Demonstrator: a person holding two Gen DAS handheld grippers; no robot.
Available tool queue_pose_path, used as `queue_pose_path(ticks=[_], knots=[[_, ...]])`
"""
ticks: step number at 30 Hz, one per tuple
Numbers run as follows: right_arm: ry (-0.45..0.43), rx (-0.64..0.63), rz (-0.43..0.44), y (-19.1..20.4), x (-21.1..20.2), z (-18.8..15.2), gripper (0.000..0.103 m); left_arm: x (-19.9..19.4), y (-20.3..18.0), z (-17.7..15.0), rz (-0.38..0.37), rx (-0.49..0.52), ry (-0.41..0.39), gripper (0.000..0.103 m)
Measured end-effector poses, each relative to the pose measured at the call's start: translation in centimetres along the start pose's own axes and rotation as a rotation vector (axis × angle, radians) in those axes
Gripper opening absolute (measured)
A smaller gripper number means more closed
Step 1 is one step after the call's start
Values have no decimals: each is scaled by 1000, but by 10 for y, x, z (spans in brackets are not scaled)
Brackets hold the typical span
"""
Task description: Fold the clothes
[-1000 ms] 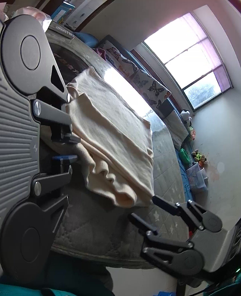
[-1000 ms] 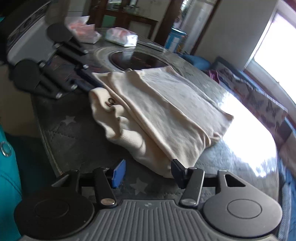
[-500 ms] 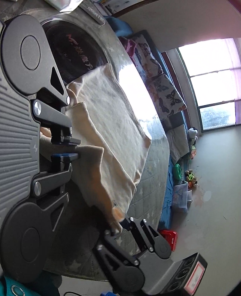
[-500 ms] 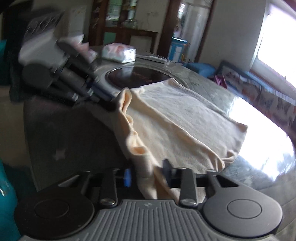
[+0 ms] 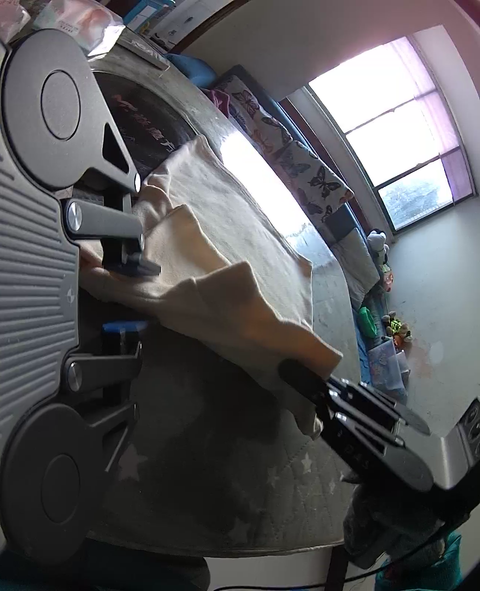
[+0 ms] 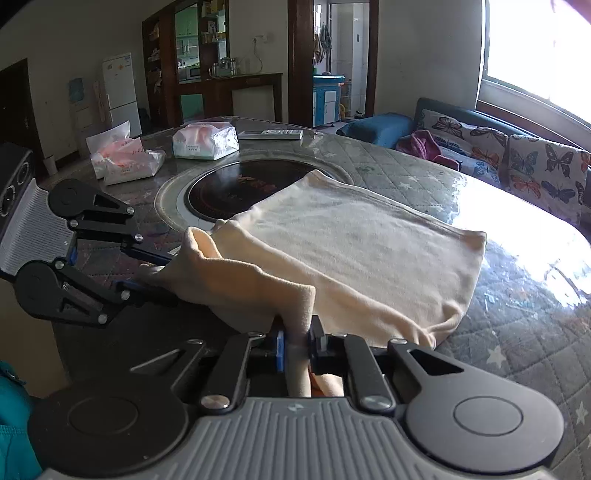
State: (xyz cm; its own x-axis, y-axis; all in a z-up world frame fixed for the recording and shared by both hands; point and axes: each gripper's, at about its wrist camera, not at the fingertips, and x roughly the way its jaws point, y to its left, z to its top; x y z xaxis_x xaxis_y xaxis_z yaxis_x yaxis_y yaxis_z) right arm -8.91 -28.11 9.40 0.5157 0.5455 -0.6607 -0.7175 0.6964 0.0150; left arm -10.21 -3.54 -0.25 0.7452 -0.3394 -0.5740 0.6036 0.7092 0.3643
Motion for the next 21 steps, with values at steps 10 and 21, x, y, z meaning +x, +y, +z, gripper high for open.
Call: queue_pose_path(ticks=[10,21], knots=[[-66,-23,-11,21,-37,-9,10,-44,1,10,-21,-76,-63,6],[-64,-46,18,53,-90,-16,9,-81,0,21,-42,-139,-88,6]])
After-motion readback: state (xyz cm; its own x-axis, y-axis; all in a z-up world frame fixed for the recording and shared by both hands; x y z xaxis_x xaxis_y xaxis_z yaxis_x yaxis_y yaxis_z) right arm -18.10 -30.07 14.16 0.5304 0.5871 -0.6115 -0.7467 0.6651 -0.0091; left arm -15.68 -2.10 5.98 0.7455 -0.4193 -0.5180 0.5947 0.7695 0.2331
